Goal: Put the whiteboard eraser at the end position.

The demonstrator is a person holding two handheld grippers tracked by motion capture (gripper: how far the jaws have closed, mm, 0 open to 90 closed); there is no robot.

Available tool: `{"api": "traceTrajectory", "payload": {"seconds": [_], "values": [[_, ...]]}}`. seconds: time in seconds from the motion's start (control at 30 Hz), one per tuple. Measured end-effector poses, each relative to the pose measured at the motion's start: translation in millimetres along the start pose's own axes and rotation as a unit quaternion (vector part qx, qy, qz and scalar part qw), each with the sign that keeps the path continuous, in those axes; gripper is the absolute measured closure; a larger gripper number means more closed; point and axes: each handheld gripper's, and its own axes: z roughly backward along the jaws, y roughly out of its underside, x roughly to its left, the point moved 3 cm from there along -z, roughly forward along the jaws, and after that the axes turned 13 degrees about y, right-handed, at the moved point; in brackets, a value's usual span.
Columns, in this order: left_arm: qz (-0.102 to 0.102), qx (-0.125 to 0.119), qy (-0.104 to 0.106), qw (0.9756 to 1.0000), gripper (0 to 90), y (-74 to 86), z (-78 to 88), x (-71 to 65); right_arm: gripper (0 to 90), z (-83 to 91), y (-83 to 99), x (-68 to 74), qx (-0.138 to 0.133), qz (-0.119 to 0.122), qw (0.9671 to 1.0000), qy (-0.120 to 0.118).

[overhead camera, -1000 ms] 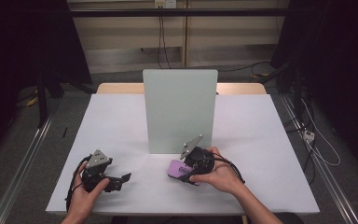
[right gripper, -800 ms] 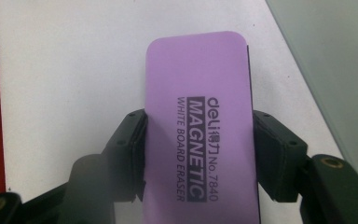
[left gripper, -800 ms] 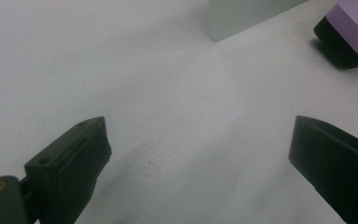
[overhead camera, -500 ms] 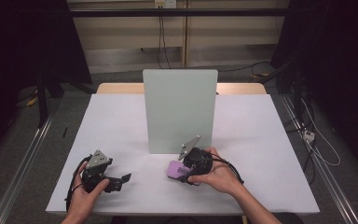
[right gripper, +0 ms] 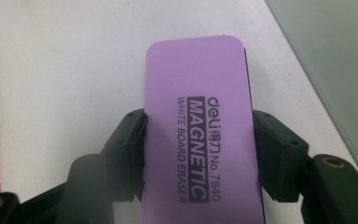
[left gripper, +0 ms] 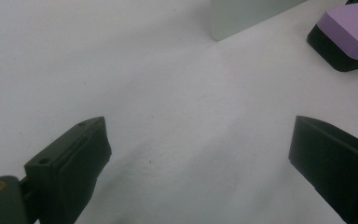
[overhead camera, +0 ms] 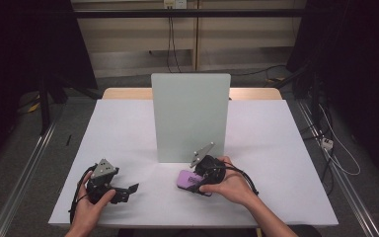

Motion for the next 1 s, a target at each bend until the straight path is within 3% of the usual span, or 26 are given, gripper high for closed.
{"api": "traceTrajectory", "payload": {"seconds": [0.27, 0.47, 0.53, 0.63, 0.73, 1.0], "values": [[-0.001, -0.002, -0.002, 1.0000, 5.1, 0.0, -0.1, 0.0, 36.3, -1.3, 0.8, 0.5, 0.008, -0.001, 1.0000, -0.001], [0.002, -0.004, -0.003, 1.0000, 5.0, 0.4, 0.5, 0.3, 18.8, -3.2, 1.3, -2.2, 0.014, -0.011, 0.9996, 0.022], [0.002, -0.003, -0.003, 1.0000, 5.1, 0.6, 0.7, 0.2, 18.1, -2.2, 1.5, -2.8, 0.011, -0.018, 0.9997, 0.014], [0.002, -0.004, -0.004, 1.0000, 5.0, 0.5, 0.7, 0.2, 9.9, -0.4, 0.8, -3.1, 0.005, -0.024, 0.9996, 0.013], [0.002, -0.003, -0.005, 1.0000, 5.0, 0.6, 0.3, 0.3, 9.3, 3.7, -0.5, -4.0, -0.008, -0.023, 0.9996, 0.018], [0.004, -0.002, -0.007, 1.0000, 5.0, 1.0, 0.3, 0.7, 8.1, 16.8, 3.8, -10.4, -0.032, -0.054, 0.9971, 0.044]]}}
